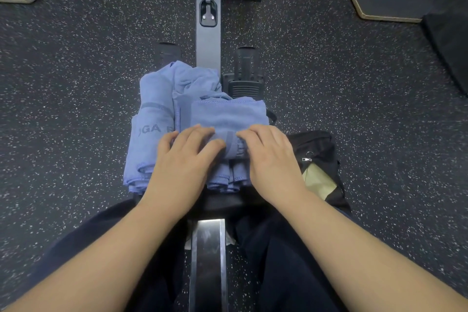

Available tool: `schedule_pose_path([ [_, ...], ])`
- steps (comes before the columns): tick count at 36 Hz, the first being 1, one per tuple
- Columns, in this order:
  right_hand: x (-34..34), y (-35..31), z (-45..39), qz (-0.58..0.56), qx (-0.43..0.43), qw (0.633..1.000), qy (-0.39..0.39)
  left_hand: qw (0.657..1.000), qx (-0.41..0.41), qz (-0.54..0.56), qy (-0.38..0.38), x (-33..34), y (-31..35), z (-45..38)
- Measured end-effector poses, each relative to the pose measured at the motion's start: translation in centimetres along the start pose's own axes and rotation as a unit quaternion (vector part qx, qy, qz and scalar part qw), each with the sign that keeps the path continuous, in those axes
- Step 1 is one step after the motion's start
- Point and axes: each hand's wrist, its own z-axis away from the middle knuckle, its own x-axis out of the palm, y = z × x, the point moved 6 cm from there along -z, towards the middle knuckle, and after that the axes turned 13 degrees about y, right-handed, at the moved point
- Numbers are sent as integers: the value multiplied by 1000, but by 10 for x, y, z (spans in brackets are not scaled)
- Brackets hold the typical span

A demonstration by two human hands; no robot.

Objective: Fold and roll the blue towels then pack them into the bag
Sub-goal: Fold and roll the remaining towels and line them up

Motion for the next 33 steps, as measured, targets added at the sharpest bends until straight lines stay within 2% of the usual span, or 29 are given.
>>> schedule_pose_path([
  [8, 6, 3, -8, 1, 13, 1000, 5, 999, 1, -28, 24, -2, 1, -3],
  [16, 5, 7, -9, -15, 39, 999, 24, 998, -5, -69, 0, 4, 0, -10],
  [21, -5, 0, -10, -48, -9, 996, 79, 997, -30, -64, -18, 7, -1, -18],
  [33, 7, 1, -12, -49, -13, 997, 55, 995, -41, -91, -11, 17, -5, -27],
])
